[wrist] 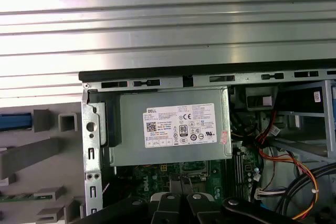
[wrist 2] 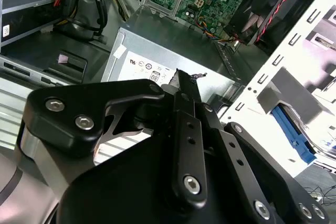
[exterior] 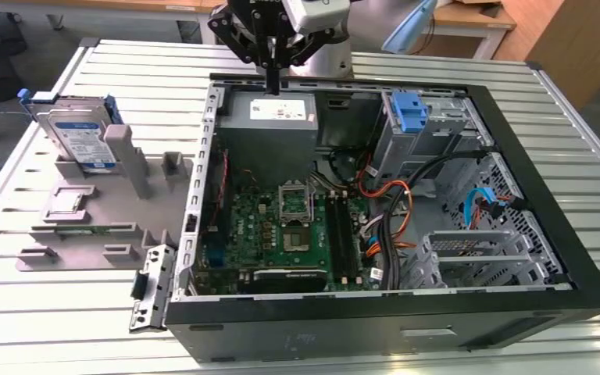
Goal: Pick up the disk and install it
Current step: 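Reach for the disk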
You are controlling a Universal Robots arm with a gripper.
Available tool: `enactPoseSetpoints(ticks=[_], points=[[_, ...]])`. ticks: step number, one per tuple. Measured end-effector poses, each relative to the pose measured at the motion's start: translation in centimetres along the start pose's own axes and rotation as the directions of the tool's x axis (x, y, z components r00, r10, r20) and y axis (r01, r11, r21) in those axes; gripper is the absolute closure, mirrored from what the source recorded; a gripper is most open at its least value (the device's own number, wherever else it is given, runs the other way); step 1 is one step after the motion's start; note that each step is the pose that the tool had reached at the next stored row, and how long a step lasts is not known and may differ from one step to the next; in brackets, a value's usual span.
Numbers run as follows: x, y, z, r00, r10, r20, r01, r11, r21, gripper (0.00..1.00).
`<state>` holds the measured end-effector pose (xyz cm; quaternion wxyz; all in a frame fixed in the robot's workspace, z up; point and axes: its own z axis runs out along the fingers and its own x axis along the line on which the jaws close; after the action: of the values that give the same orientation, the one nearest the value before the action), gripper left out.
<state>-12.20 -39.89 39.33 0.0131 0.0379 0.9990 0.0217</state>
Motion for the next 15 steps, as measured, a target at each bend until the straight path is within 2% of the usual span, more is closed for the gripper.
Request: enactPoseSetpoints(ticks=[3,7,15], points=[[0.03,0.00,0.00,1.0000,0.000,0.0000,0.000,1.0000,0.0001,0.90],[0.43,-0.03,0.01,1.0000,0.000,0.0002,0.000,1.0000,0.0000,0.90],[2.03,-0.15,0.00,1.0000,0.000,0.0030,0.000,1.0000,-0.0005,0.90]])
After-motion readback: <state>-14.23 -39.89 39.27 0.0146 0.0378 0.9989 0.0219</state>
